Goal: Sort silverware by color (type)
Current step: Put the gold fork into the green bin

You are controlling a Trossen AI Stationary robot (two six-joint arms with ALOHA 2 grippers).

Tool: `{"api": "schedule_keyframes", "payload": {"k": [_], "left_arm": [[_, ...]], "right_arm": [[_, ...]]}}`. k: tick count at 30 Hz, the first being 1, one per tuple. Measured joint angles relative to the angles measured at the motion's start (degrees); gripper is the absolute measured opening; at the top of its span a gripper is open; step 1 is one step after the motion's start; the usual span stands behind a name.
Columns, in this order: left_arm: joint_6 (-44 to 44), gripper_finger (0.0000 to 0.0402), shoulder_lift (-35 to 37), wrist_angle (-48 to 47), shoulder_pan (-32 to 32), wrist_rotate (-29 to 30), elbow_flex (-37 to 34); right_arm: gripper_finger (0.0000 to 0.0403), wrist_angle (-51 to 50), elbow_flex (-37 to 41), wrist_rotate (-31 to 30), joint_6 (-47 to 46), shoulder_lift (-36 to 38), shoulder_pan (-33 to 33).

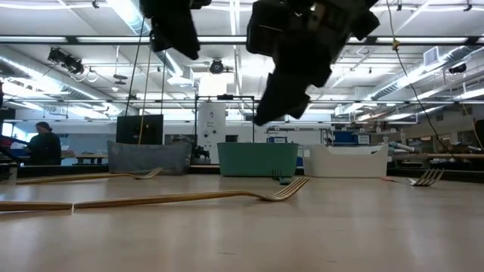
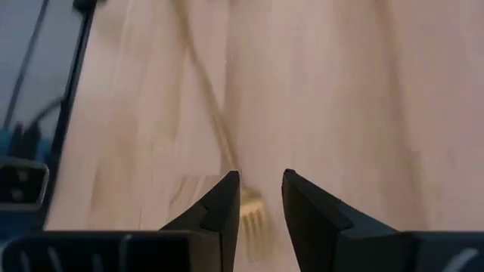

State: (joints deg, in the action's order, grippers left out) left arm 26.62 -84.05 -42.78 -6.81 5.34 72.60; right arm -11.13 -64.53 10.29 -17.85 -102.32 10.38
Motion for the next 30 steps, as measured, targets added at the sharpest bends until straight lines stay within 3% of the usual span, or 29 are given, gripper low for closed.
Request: {"api": "schedule_keyframes", "payload": {"k": [6, 16, 22, 30], "left_arm": [[-0.27, 0.0096, 0.00, -2.89, 2.65, 0.15, 0.00], [-0.27, 0.0096, 0.00, -1.14, 4.77, 0.13, 0.00], [-0.31, 0.0096, 0.00, -1.95, 4.29, 0.00, 0.00], [-0.34, 0.0096, 0.00, -1.66, 4.07, 0.02, 0.00]], "right_arm": [[0.0109, -0.10, 0.00, -0.06, 3.51, -3.58, 2.56], [0.0107, -2.78, 0.78, -3.21, -19.54, -3.96, 1.17], [0.0107, -8.80, 1.69, -2.38, -25.45, -4.61, 1.24], [0.0107, -0.74, 4.89, 0.92, -31.34, -4.57, 1.49]]}}
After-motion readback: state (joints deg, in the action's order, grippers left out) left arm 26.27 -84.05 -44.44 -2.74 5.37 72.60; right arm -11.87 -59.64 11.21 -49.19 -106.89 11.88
